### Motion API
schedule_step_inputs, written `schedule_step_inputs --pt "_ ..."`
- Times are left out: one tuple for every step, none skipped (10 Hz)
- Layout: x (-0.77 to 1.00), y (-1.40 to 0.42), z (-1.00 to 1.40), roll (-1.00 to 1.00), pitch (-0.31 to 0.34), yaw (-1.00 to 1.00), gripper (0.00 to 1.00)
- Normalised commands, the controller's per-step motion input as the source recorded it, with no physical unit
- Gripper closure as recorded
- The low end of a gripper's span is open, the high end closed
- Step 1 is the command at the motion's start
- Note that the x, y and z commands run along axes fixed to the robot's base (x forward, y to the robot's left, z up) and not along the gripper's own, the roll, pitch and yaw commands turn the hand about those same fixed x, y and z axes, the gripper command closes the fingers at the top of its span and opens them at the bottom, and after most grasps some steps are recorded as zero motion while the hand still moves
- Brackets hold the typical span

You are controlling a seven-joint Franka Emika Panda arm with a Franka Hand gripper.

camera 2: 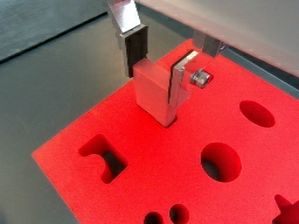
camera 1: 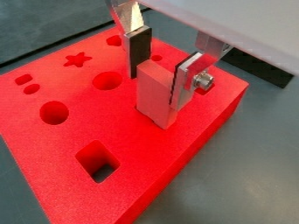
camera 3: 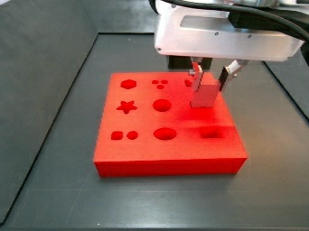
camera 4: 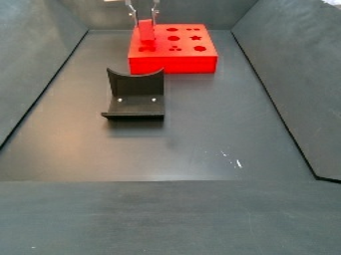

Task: Insert the double-square object.

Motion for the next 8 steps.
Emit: schedule_step_inputs --pt "-0.01 0.00 -0.51 0.00 -0.081 0.00 1.00" --pt "-0.07 0.00 -0.71 0.02 -0.134 0.00 1.00" --pt "-0.10 -0.03 -0.85 0.04 -0.146 -0.01 1.00" --pt "-0.15 -0.06 -0.90 0.03 -0.169 0.00 1.00" --pt "-0.24 -0.01 -0.80 -0.01 -0.234 0.00 1.00" --pt "-0.22 0.00 -0.46 0.00 -0.184 0.00 1.00" --pt "0.00 0.00 0.00 -0.01 -0.037 0.00 1.00" --pt "0.00 0.00 0.00 0.00 0.000 0.00 1.00"
